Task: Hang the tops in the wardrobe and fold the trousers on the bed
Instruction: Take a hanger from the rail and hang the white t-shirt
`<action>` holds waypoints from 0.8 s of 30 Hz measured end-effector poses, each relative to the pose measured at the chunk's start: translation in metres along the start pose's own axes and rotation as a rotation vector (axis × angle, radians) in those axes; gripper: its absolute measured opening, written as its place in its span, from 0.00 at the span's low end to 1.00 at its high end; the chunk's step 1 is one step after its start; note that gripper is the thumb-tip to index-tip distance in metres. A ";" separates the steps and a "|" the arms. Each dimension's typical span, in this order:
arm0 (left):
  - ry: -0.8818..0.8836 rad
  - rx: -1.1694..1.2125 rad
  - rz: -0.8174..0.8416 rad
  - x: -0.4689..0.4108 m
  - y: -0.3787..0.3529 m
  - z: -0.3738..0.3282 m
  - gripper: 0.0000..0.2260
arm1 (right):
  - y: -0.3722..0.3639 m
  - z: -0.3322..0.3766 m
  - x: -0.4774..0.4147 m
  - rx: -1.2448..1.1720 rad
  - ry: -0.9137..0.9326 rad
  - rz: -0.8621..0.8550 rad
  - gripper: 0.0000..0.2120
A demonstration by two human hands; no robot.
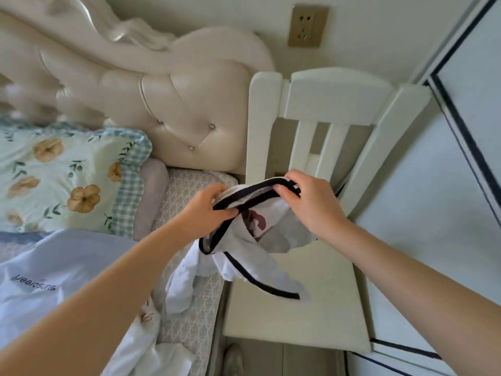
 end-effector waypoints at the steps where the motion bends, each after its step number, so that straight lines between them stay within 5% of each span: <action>1: 0.003 0.032 -0.024 0.006 0.008 -0.012 0.06 | 0.015 0.004 0.004 -0.007 -0.015 -0.036 0.14; 9: -0.025 0.170 0.076 0.070 0.033 -0.083 0.07 | 0.120 0.054 0.032 -0.109 -0.014 -0.215 0.19; 14: -0.179 -0.138 0.148 0.101 0.053 -0.117 0.04 | 0.179 0.088 0.048 -0.063 0.069 -0.298 0.17; 18: -0.209 -0.601 0.158 0.120 0.059 -0.140 0.14 | 0.224 0.109 0.060 -0.080 0.065 -0.344 0.18; 22: -0.191 -0.708 0.145 0.126 0.087 -0.169 0.13 | 0.257 0.126 0.075 -0.031 0.036 -0.317 0.16; 24: -0.174 -0.525 0.128 0.129 0.105 -0.187 0.15 | 0.274 0.132 0.083 -0.033 0.036 -0.357 0.20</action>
Point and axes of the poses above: each hand's wrist, its own x-axis away from the middle knuckle, its own y-axis out of the back of the hand, z = x × y, the point moved 4 cm from there along -x, towards the middle knuckle, and after that the axes turned 8 degrees about -z, right-handed, at the moved point
